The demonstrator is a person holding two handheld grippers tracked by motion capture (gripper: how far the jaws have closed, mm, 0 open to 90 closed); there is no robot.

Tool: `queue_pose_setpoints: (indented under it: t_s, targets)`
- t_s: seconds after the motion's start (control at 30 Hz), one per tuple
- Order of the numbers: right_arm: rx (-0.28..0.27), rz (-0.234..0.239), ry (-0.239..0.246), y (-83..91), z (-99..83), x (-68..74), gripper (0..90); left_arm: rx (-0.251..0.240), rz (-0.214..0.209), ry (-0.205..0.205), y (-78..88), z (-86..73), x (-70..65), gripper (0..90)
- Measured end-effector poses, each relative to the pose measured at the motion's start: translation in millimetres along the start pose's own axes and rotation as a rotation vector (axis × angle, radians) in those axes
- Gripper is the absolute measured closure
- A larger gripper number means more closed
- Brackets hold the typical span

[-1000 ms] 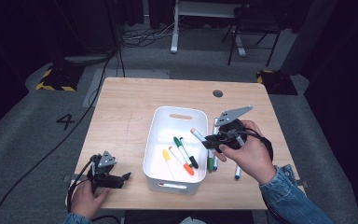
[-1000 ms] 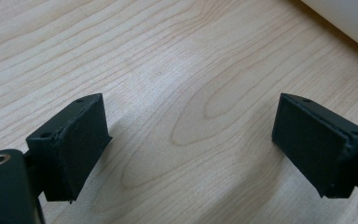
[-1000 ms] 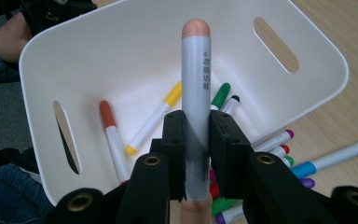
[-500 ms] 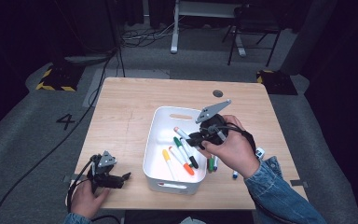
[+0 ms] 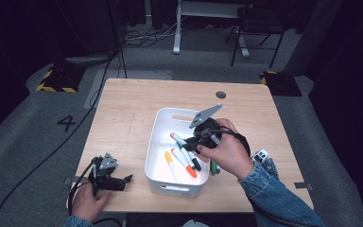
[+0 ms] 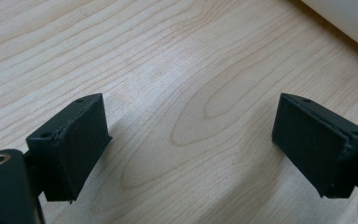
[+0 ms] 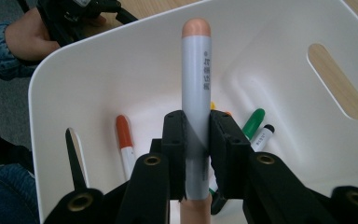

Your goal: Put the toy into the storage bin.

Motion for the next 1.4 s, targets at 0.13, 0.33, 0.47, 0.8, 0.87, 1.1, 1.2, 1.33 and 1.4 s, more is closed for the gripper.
queue_pose_setpoints:
  t_s: [0.13,0.33,0.47,0.8,0.87,1.1,1.2,1.33,1.4]
  targets:
    - [0.018,-0.012,0.016,-4.8,-3.3,0.7,76.8,0.001,0.000,-0.001,0.0,0.0,0.0,10.8]
    - [0.033,-0.021,0.052,-13.5,-8.2,1.1,76.8,0.000,0.000,0.000,0.0,0.0,0.0,10.8]
    - [0.038,-0.022,0.060,-18.6,-10.9,1.5,76.8,0.000,0.000,-0.001,0.0,0.0,0.1,10.8]
    - [0.056,0.002,0.075,-27.5,-20.2,4.1,90.0,0.001,-0.001,0.002,0.0,-0.2,-0.3,10.9]
    - [0.063,0.007,0.068,-29.8,-22.4,4.6,90.0,0.002,0.000,0.001,0.1,-0.3,-0.2,10.8]
    - [0.096,0.023,0.035,-39.1,-32.4,6.3,79.5,0.002,-0.001,0.002,0.1,-0.3,-0.3,10.8]
    - [0.084,0.019,0.023,-39.1,-33.7,3.1,75.7,0.000,0.000,0.000,0.1,-0.1,0.0,10.8]
    - [0.049,0.002,-0.012,-31.8,-33.1,-2.9,68.5,0.000,0.001,-0.002,0.1,0.0,0.1,10.8]
    - [0.035,-0.006,-0.043,-22.7,-31.8,-6.8,65.4,0.000,0.000,-0.001,0.1,-0.1,0.0,10.8]
Point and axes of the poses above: each handheld gripper's, and its own axes: y roughly backward along the jaws, z roughly out of its top, x roughly to its left, the point moved 9 cm from there along -y, roughly forward along the jaws, and after that the axes turned 10 degrees about -z, right-handed, at the moved point
